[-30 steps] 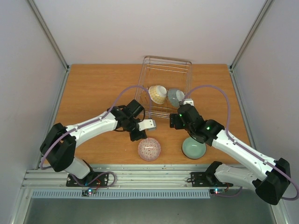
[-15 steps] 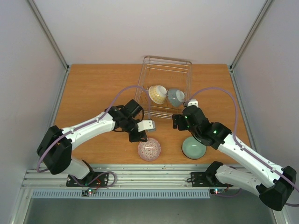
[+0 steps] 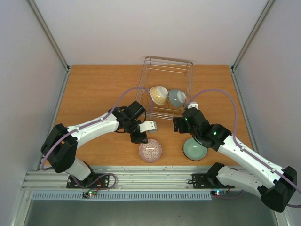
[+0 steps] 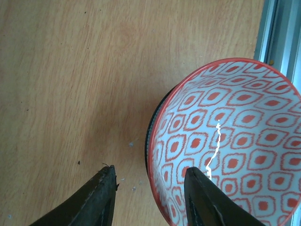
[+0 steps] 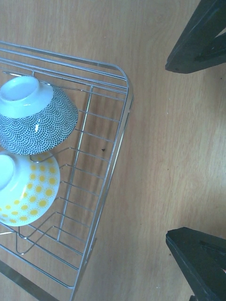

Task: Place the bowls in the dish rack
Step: Place the bowl in the dish rack.

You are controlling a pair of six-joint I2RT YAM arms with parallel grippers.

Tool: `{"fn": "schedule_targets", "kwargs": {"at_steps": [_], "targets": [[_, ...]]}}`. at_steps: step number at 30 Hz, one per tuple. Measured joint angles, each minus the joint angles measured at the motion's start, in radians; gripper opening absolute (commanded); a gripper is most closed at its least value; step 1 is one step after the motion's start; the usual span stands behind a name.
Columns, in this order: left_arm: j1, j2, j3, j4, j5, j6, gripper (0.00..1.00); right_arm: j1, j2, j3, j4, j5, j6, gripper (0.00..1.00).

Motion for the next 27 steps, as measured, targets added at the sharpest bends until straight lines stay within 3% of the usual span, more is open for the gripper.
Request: {"fn": "schedule_targets", "kwargs": {"at_steps": [9, 21, 27], "targets": [[-0.008, 0.029, 0.0, 0.007, -0.006, -0.006, 0.38, 0.0, 0.018, -0.005, 0.003, -0.011, 0.0, 0.91], [-0.016, 0.04, 0.0, 0.009, -0.003, -0.015, 0.01, 0.0, 0.046, -0.005, 0.019, -0.014, 0.0, 0.91], [-0.018, 0.039, 0.008, 0.018, 0.015, -0.018, 0.0, 0.0, 0.046, -0.005, 0.018, -0.014, 0.0, 0.91]]}}
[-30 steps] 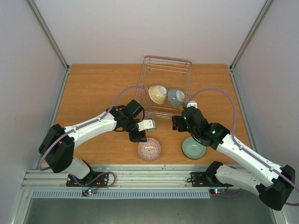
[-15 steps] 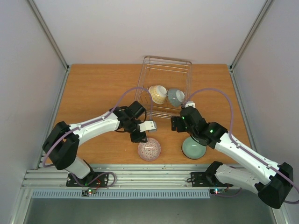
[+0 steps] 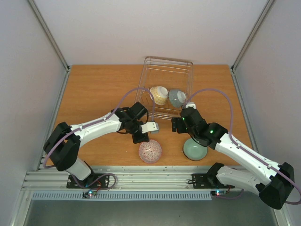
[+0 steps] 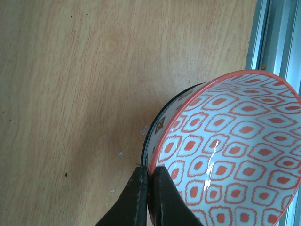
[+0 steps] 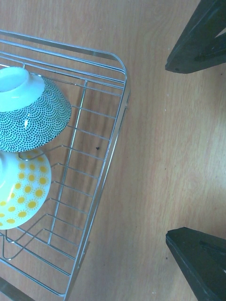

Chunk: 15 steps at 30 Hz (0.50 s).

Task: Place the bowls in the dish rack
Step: Place the bowl in the dish rack.

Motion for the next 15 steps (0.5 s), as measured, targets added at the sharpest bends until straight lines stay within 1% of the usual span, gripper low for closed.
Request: {"fn": "schedule_targets", "kwargs": {"at_steps": [10, 15], "targets": [[0.0, -0.071, 0.0, -0.053, 0.042, 0.052, 0.01, 0.0, -0.011, -0.002, 0.002, -0.024, 0.0, 0.93], [0.023, -0.122, 0.0, -0.087, 0.114, 0.076, 0.01, 0.001, -0.077, -0.041, 0.031, -0.128, 0.003, 0.94]]}}
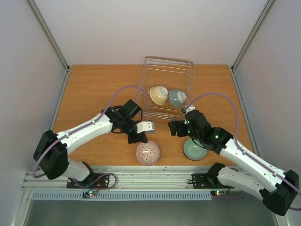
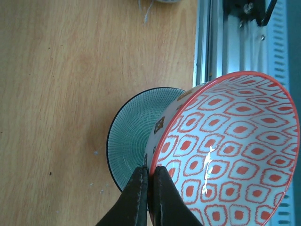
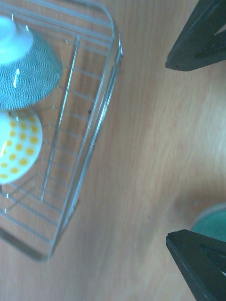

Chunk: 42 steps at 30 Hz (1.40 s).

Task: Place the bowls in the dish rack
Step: Place the bowl in the dish rack.

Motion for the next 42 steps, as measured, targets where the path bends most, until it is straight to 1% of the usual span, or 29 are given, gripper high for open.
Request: {"fn": "schedule_targets", "kwargs": {"at_steps": [3, 7, 11, 15, 24, 33, 42], "targets": [[0.048, -0.023, 0.0, -0.014, 0.063, 0.008, 0.0, 0.001, -0.057, -0.038, 0.04, -0.095, 0.018, 0.93], [0.1, -0.053, -0.007, 0.0, 0.116, 0.01, 0.01, 0.001, -0.124, -0.124, 0.139, -0.245, 0.076, 0.91], [0.104, -0.117, -0.047, 0.051, 0.121, -0.008, 0.0, 0.023, -0.136, -0.192, 0.23, -0.368, 0.153, 0.91], [0.11, -0.175, -0.076, 0.102, 0.121, -0.04, 0.0, 0.067, -0.123, -0.204, 0.299, -0.441, 0.207, 0.91], [0.187, -0.208, -0.09, 0.161, 0.159, -0.082, 0.01, 0.14, -0.117, -0.229, 0.42, -0.49, 0.274, 0.91], [0.268, -0.211, -0.09, 0.157, 0.275, -0.088, 0.0, 0.189, -0.072, -0.284, 0.518, -0.492, 0.304, 0.91], [0.285, -0.2, -0.09, 0.136, 0.349, -0.072, 0.01, 0.202, -0.022, -0.307, 0.669, -0.504, 0.306, 0.91]]}}
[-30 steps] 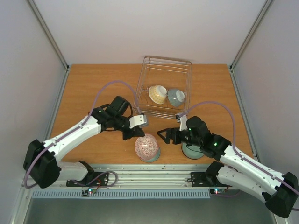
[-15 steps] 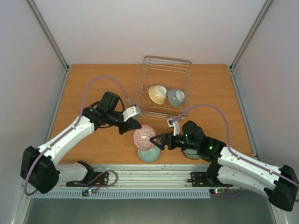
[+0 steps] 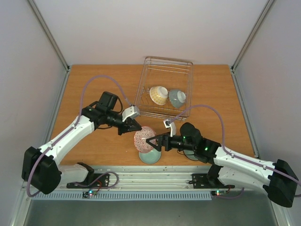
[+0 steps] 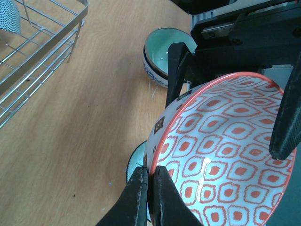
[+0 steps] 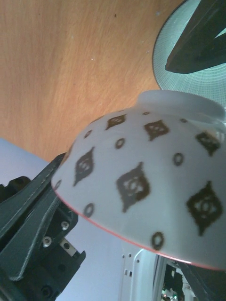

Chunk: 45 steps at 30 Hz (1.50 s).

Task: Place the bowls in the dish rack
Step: Place the bowl in the dish rack.

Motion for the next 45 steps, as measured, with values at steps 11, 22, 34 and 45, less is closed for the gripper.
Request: {"fn": "schedule_targets", "kwargs": {"at_steps": [11, 22, 34, 45], "targets": [[0.0, 0.003, 0.0, -0.012, 0.017, 0.008, 0.0, 0.021, 0.055, -0.028, 0.14, -0.008, 0.042, 0.78], [0.005, 0.001, 0.0, -0.016, 0.011, 0.023, 0.0, 0.039, 0.076, -0.041, 0.138, 0.033, 0.09, 0.25], [0.003, 0.001, 0.0, 0.008, -0.009, -0.008, 0.28, 0.049, 0.056, -0.008, 0.046, 0.074, 0.049, 0.01], [0.003, -0.049, -0.022, 0.099, -0.11, -0.084, 0.49, 0.052, 0.034, 0.259, -0.38, 0.32, -0.123, 0.01]]}}
